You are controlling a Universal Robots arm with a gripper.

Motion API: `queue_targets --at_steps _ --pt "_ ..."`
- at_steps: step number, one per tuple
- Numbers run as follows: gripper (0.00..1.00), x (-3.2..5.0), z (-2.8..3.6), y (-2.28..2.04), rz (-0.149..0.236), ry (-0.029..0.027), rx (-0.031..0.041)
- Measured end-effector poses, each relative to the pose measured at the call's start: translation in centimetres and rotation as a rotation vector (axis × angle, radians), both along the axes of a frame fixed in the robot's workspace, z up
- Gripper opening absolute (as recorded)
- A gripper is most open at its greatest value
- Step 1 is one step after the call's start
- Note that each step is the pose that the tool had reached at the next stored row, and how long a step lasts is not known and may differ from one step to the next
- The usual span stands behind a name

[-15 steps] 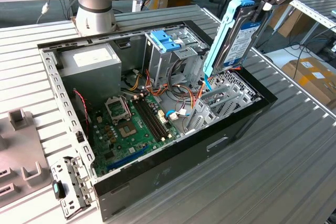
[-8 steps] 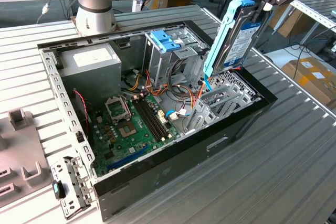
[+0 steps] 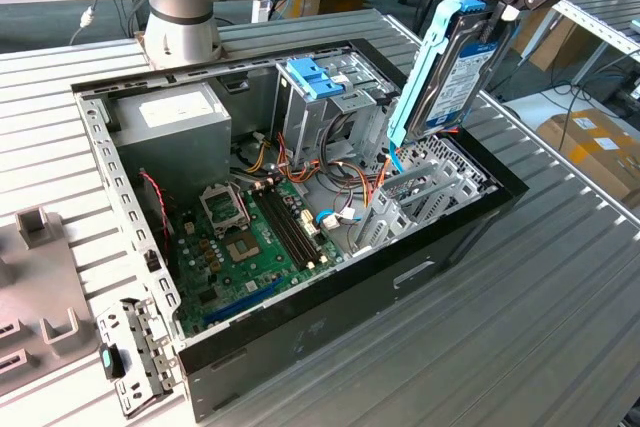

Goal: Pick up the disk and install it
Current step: 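Insert the disk into the insertion slot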

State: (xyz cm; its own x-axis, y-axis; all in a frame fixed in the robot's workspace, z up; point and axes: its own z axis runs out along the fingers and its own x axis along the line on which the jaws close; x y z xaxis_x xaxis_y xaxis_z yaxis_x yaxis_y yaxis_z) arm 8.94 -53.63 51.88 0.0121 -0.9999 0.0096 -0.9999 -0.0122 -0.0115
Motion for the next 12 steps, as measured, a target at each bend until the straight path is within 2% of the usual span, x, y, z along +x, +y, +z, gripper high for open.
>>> queue_targets --at_steps 3,6,12 --pt "0.35 0.00 -0.01 -0.04 0.000 0.0000 0.0001" --pt "0.35 0.00 -0.04 -0.42 0.000 0.0000 0.0001" --pt "0.35 0.00 -1.33 -0.62 0.000 -0.0008 0.0002"
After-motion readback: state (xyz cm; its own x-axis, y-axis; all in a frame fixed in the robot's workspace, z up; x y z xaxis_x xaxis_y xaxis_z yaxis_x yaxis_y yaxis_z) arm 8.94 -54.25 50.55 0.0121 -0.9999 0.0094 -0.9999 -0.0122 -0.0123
